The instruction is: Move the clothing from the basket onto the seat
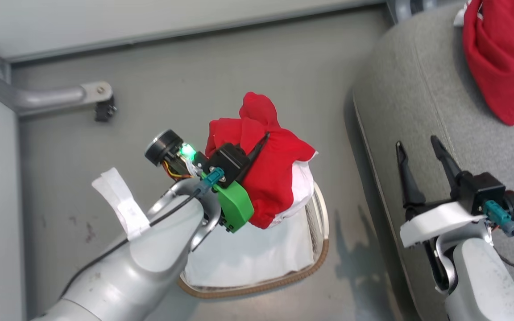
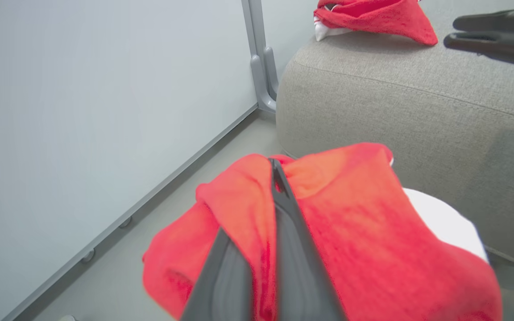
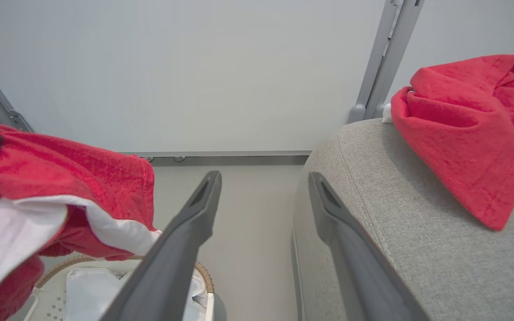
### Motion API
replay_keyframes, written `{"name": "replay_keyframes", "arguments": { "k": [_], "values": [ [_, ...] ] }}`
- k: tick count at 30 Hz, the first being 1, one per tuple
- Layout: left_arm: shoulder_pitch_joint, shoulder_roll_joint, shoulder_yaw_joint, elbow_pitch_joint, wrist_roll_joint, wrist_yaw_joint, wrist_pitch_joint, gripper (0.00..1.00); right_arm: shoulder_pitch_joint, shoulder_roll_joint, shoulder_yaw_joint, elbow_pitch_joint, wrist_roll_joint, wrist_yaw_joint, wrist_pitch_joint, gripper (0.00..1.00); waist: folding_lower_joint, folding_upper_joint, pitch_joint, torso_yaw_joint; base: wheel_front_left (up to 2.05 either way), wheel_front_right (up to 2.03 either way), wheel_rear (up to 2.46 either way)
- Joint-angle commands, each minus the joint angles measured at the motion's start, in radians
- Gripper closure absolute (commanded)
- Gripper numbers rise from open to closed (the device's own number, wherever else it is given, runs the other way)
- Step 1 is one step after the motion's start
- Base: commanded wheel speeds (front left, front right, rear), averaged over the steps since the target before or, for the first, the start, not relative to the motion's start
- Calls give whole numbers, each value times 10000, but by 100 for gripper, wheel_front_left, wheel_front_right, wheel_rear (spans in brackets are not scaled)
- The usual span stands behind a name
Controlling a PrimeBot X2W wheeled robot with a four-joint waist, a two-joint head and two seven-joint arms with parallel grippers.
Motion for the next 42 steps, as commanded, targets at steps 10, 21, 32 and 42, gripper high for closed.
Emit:
{"name": "replay_keyframes", "arguments": {
  "k": [10,21,32,42],
  "values": [
    [-1817,1170,-1648,-676,-1022,-22,-7,100,732,-42,587,278,111,-14,-47,0,1,0,-2708,1069,0,0,0],
    [-3106,1616,-2754,-1024,-1960,-11,99,100,399,-41,1570,398,213,-14,-46,0,1,0,-3157,1166,0,0,0],
    [-3438,1498,-3354,-1517,-2149,-10,94,100,-530,-44,2652,724,-557,-14,-46,0,1,0,-3268,1388,0,0,0],
    [-3390,1368,-3559,-1842,-2072,-7,102,100,-1649,-47,3170,1482,-842,-14,-46,0,1,0,-3242,1641,0,0,0]
  ]
}}
